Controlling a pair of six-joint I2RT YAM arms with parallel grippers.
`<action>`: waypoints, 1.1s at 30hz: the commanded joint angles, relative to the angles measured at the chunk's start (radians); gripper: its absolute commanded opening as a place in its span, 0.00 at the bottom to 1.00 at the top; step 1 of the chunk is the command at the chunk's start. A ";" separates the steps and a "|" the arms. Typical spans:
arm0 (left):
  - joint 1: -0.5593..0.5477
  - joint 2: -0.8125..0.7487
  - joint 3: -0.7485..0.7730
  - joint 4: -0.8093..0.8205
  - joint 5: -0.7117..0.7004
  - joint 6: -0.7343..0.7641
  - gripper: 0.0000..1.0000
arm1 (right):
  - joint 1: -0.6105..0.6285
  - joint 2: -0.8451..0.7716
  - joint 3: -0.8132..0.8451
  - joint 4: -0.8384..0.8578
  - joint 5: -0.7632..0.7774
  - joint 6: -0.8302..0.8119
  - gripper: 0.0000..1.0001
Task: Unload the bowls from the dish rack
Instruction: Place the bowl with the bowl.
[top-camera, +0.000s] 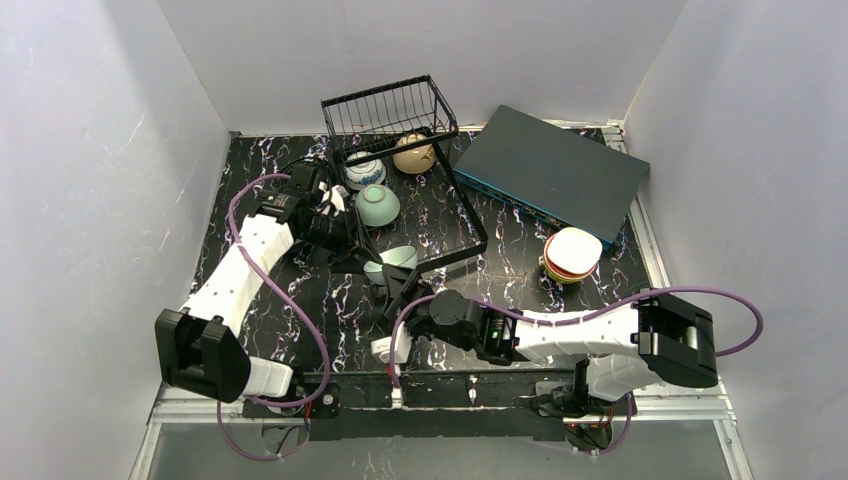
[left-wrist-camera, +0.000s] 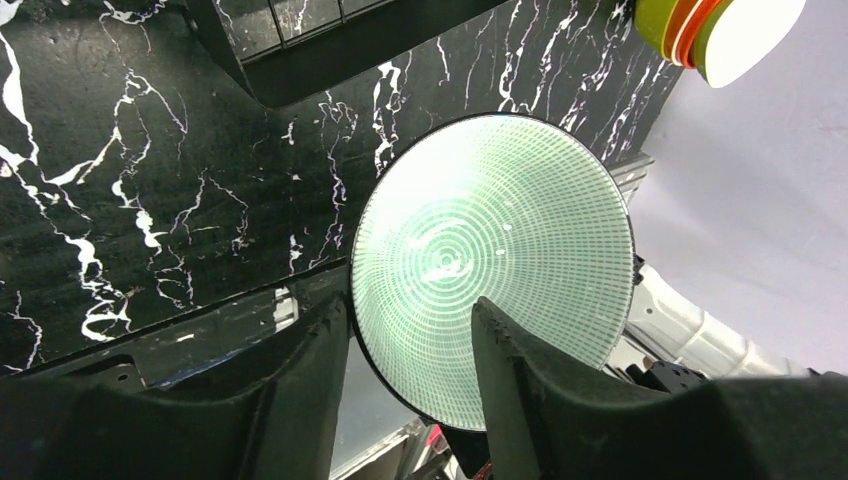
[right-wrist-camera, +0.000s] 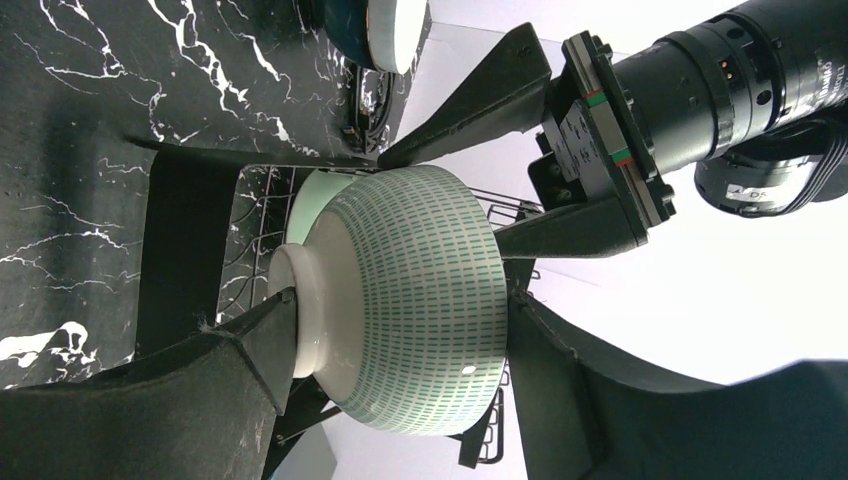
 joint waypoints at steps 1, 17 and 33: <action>-0.018 0.012 -0.017 -0.029 0.070 0.024 0.44 | 0.010 -0.003 0.023 0.142 0.017 -0.054 0.11; -0.040 0.058 -0.048 -0.030 0.077 0.050 0.30 | 0.016 0.009 0.004 0.196 0.023 -0.105 0.11; -0.041 -0.079 0.017 -0.016 -0.328 0.088 0.00 | 0.016 -0.011 0.008 0.120 0.099 0.076 0.47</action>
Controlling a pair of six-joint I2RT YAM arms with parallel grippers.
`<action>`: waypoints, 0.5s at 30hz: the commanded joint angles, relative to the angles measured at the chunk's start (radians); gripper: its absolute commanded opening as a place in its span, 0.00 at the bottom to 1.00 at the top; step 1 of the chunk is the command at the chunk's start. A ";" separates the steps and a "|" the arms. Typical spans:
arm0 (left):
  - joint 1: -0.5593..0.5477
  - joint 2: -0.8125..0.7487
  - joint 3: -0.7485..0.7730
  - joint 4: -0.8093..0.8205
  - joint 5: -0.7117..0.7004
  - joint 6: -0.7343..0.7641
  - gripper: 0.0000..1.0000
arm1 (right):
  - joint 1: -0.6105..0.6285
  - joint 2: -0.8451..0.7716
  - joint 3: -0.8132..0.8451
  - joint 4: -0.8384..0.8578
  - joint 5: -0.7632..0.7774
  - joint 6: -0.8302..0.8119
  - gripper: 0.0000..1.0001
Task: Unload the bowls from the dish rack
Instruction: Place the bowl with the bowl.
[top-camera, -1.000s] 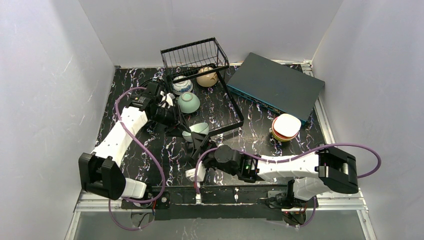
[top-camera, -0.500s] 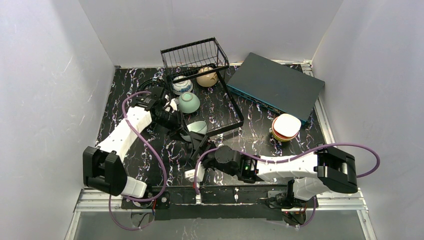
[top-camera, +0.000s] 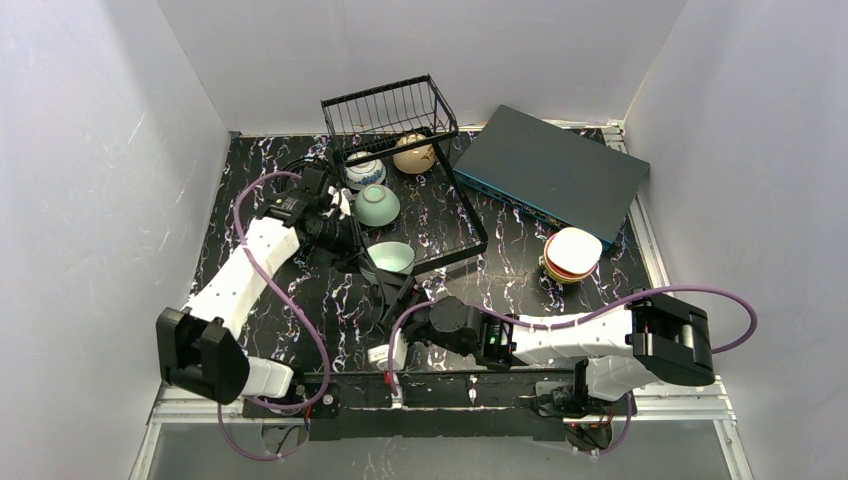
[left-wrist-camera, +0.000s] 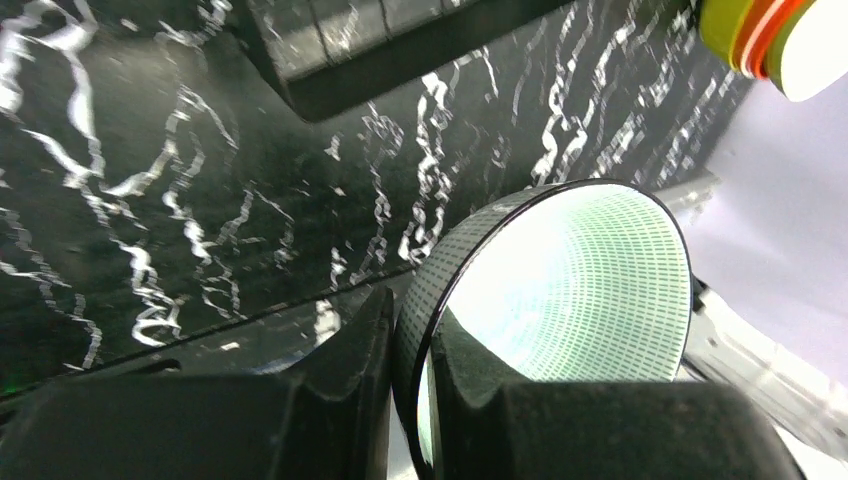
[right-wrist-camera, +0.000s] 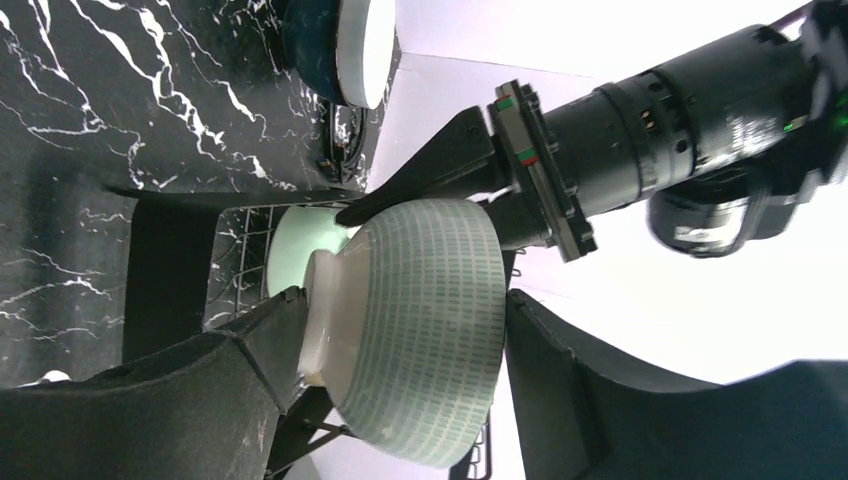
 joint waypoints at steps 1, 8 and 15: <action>0.007 -0.112 0.028 -0.008 -0.268 0.063 0.00 | -0.012 -0.038 0.028 -0.002 0.108 0.139 0.50; 0.007 -0.225 -0.041 0.125 -0.455 0.055 0.00 | -0.014 -0.051 0.089 -0.201 0.168 0.384 0.73; 0.009 -0.319 -0.139 0.250 -0.603 0.048 0.00 | -0.074 -0.086 0.097 -0.287 0.198 0.692 0.89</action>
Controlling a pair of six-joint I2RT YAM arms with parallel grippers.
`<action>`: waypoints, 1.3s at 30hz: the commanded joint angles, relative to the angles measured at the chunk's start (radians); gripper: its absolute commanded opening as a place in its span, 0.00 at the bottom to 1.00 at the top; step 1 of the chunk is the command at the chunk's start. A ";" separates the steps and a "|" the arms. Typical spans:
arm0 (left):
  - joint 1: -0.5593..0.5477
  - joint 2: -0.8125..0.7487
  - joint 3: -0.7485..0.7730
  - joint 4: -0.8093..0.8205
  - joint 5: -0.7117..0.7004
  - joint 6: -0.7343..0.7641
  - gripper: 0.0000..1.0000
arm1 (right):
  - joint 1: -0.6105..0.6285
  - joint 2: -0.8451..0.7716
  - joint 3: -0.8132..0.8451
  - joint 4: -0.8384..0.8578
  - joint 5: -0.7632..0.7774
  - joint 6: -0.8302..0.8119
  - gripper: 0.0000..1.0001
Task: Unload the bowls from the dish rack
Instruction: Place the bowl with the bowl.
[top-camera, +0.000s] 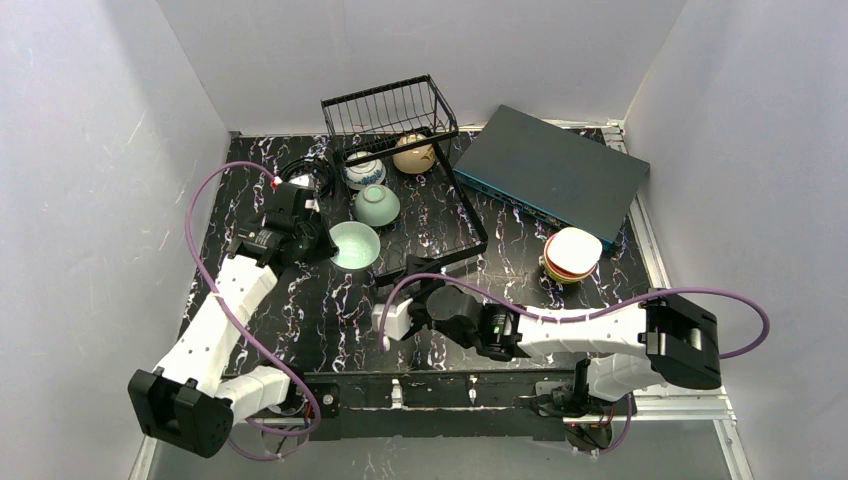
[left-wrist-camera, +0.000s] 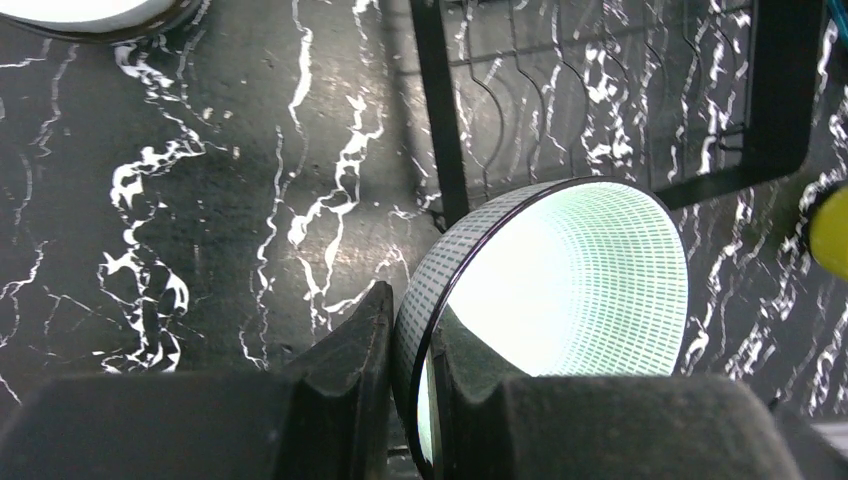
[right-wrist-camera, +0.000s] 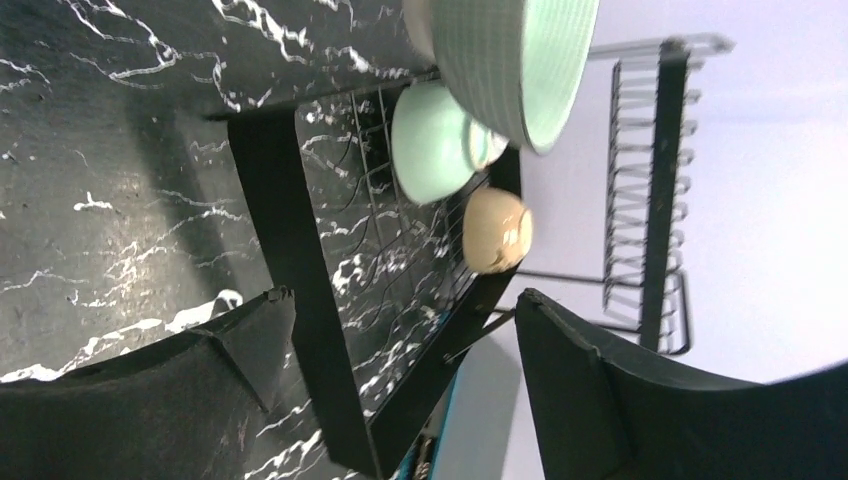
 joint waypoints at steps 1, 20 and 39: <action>0.002 -0.083 -0.064 0.125 -0.141 -0.005 0.00 | -0.060 -0.063 0.048 -0.069 0.040 0.300 0.92; 0.313 -0.118 -0.238 0.386 -0.069 -0.137 0.00 | -0.263 -0.175 0.016 -0.208 0.196 1.062 0.99; 0.510 0.194 -0.099 0.551 -0.064 -0.044 0.00 | -0.268 -0.221 -0.051 -0.223 0.105 1.149 0.99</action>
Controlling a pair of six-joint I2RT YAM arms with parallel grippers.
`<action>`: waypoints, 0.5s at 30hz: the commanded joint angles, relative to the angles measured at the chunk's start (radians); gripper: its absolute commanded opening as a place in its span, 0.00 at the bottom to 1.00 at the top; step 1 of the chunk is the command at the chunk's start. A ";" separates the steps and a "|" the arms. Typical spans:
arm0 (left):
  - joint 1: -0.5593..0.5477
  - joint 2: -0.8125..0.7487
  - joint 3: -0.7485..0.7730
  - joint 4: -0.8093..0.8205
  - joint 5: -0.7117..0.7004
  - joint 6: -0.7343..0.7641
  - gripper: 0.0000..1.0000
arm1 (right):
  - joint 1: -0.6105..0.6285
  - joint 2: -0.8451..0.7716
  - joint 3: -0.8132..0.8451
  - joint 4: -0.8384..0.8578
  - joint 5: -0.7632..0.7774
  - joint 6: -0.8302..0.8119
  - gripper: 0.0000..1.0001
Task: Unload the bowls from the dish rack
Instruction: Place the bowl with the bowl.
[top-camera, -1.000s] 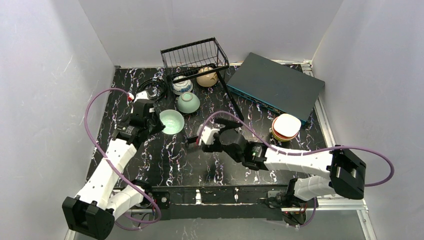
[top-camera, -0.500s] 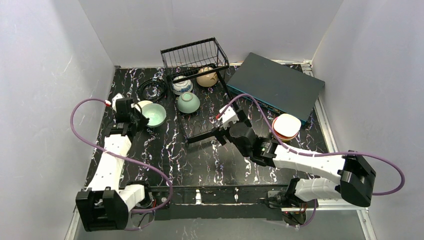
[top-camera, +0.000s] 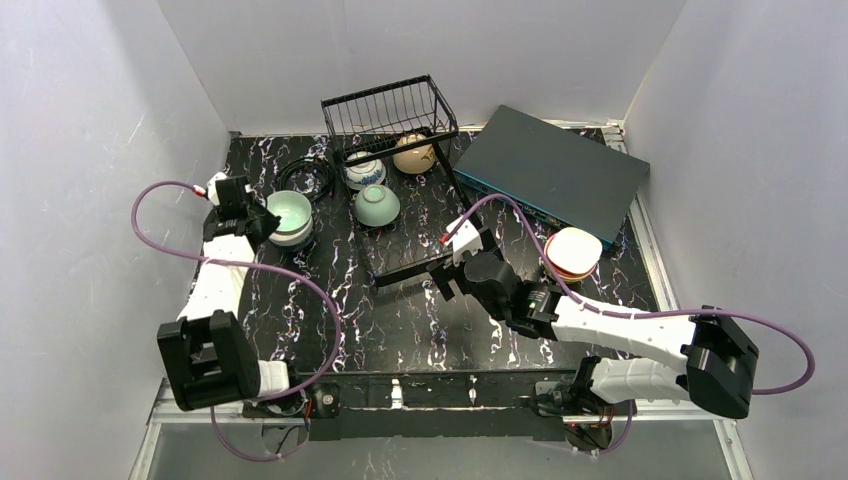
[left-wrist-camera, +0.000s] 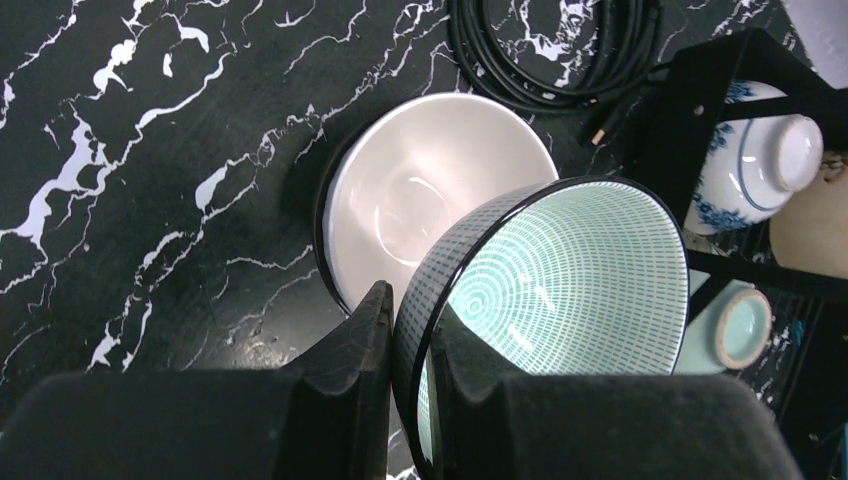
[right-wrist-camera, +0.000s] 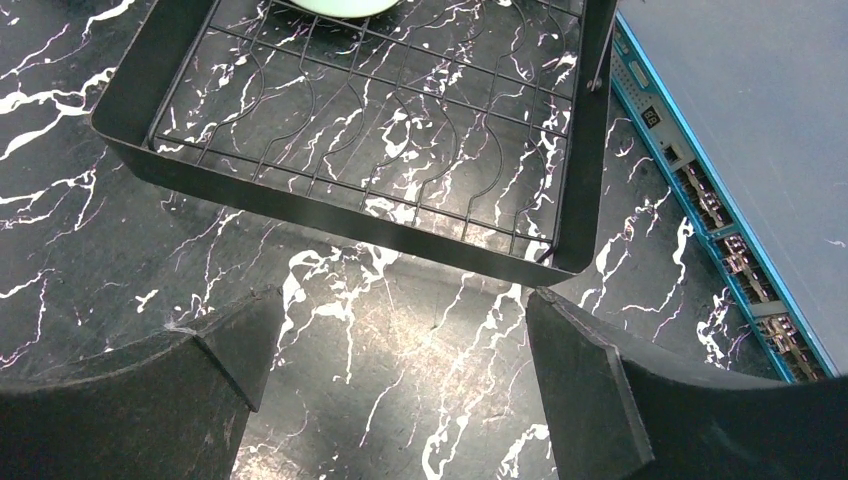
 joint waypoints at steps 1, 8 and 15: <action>0.019 0.047 0.072 0.061 0.022 0.037 0.00 | -0.002 -0.009 0.007 0.016 -0.005 0.023 0.99; 0.037 0.127 0.070 0.093 0.043 0.067 0.00 | -0.002 0.011 0.021 0.000 -0.016 0.020 0.99; 0.045 0.203 0.106 0.074 0.079 0.085 0.12 | -0.003 0.025 0.031 -0.023 -0.032 0.037 0.99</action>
